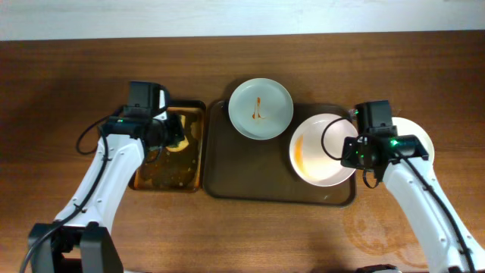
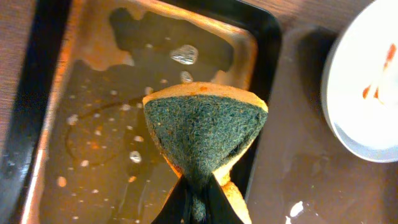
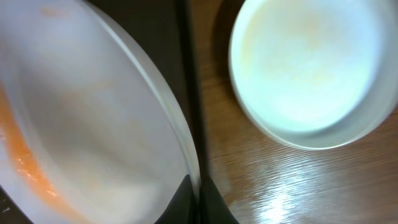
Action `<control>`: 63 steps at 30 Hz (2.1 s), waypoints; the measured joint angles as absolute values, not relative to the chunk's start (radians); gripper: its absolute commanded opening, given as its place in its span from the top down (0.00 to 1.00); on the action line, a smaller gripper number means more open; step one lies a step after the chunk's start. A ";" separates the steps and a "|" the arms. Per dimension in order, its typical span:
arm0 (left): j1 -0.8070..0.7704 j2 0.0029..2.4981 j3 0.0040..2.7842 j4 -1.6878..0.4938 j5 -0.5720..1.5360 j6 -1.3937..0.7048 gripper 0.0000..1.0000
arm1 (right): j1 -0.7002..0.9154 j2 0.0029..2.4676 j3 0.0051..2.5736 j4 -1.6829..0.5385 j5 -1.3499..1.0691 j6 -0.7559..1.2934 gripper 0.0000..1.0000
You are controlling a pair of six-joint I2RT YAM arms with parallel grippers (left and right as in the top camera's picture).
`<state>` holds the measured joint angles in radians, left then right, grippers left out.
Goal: Clean dirty plates on tray and stack at the side
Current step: 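Carry the front-right plate right and stack it on the cleaned plate, then move the right gripper to grip the back plate's rim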
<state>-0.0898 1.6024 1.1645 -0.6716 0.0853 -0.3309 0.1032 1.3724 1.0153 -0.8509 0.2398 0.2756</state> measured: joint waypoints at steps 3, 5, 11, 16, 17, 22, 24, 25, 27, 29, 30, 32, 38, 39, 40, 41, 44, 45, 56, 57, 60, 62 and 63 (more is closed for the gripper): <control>-0.053 1.602 1.164 -0.670 0.084 -0.323 1.00 | 0.250 1.341 1.029 -0.848 0.475 0.268 0.96; -0.043 1.602 1.164 -0.670 0.085 -0.313 1.00 | 0.387 1.341 1.031 -0.836 0.675 0.262 0.96; -0.043 1.602 1.164 -0.670 0.085 -0.309 1.00 | 0.645 1.340 1.031 -0.784 1.036 0.257 0.96; -0.043 1.602 1.164 -0.670 0.085 -0.309 1.00 | 0.630 1.340 1.031 -0.780 1.082 0.273 0.96; -0.043 1.602 1.164 -0.672 0.085 -0.309 1.00 | 0.551 1.340 1.031 -0.782 1.002 0.297 0.96; -0.043 1.602 1.164 -0.688 0.085 -0.309 1.00 | 0.173 1.338 1.034 -0.775 0.624 0.356 0.96; -0.043 1.602 1.164 -0.690 0.085 -0.309 1.00 | -0.027 1.338 1.035 -0.770 0.454 0.363 0.96; -0.043 1.602 1.164 -0.689 0.085 -0.309 1.00 | -0.124 1.338 1.035 -0.767 0.384 0.366 0.96; -0.043 1.602 1.164 -0.689 0.085 -0.309 1.00 | -0.270 1.341 1.036 -0.759 0.274 0.366 0.96; -0.043 1.602 1.164 -0.689 0.085 -0.309 1.00 | -0.395 1.360 1.036 -0.751 0.206 0.368 0.96; -0.043 1.602 1.164 -0.689 0.085 -0.309 1.00 | -0.455 1.379 1.036 -0.747 0.177 0.370 0.96; -0.043 1.602 1.164 -0.691 0.085 -0.309 1.00 | -0.505 1.406 1.036 -0.734 0.145 0.370 0.96; -0.043 1.602 1.164 -0.692 0.085 -0.309 1.00 | -0.632 1.499 1.037 -0.665 0.038 0.377 0.47; -0.043 1.602 1.164 -0.692 0.085 -0.309 1.00 | -0.632 1.499 1.037 -0.656 0.011 0.377 0.14; -0.043 1.602 1.164 -0.693 0.085 -0.309 1.00 | -0.632 1.499 1.037 -0.644 -0.027 0.380 0.03; -0.043 1.602 1.164 -0.692 0.085 -0.309 1.00 | -0.632 1.499 1.037 -0.635 -0.063 0.384 0.02; -0.043 1.602 1.164 -0.692 0.085 -0.309 1.00 | -0.632 1.499 1.037 -0.614 -0.215 0.381 0.05; -0.043 1.602 1.164 -0.693 0.085 -0.309 1.00 | -0.632 1.499 1.037 -0.616 -0.262 0.381 0.18; -0.043 1.602 1.164 -0.694 0.085 -0.309 1.00 | -0.058 1.506 1.361 -0.924 -0.220 0.205 0.21; -0.043 1.602 1.164 -0.694 0.085 -0.309 1.00 | -0.019 1.506 1.372 -0.903 -0.203 0.203 0.21; -0.043 1.602 1.164 -0.694 0.085 -0.309 1.00 | 0.119 1.528 1.377 -0.815 -0.176 0.203 0.23; -0.043 1.602 1.164 -0.694 0.085 -0.309 1.00 | 0.166 1.590 1.378 -0.767 -0.171 0.203 0.31; -0.043 1.602 1.164 -0.694 0.085 -0.309 1.00 | 0.179 1.635 1.378 -0.741 -0.167 0.202 0.33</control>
